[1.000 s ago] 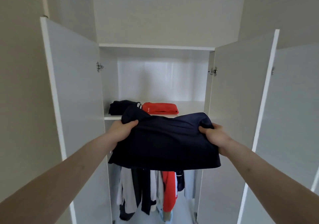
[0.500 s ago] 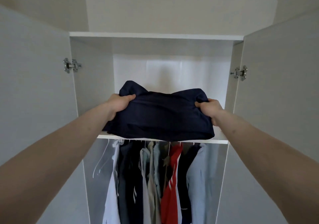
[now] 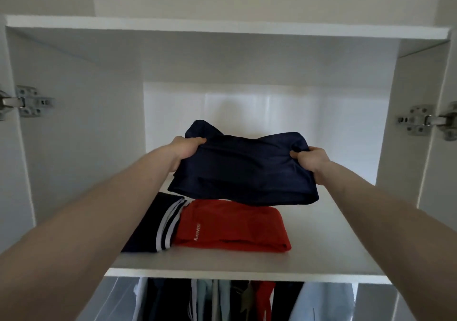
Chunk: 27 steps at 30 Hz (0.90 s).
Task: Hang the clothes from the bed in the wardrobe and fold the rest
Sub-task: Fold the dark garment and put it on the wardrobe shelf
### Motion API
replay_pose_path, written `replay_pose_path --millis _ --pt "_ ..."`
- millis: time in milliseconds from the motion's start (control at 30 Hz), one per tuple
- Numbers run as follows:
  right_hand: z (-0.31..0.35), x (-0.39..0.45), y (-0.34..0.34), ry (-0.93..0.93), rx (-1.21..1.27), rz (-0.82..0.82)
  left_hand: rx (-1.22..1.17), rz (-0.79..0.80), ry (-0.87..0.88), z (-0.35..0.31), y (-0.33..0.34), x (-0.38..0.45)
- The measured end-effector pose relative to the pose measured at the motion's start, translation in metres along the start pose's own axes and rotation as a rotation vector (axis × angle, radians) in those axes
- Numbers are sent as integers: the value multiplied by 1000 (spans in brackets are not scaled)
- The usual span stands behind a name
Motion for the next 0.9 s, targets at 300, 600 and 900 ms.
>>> replay_pose_path --millis 300,600,900 --pt "-24 114 60 94 -30 3 3 89 -105 32 24 143" --pt "-81 158 110 113 -277 -3 205 154 -261 110 35 225" --pt "-118 123 143 -110 -867 326 1033 420 24 144 54 199"
Point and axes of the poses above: each hand's wrist, its own x-axis towards the middle knuckle, its own y-axis out of the palm, z = x × y, the point moved 2 cm from there along x, towards the middle knuckle, and after that the axes turned 11 degrees about -x, right-handed, at the moved point
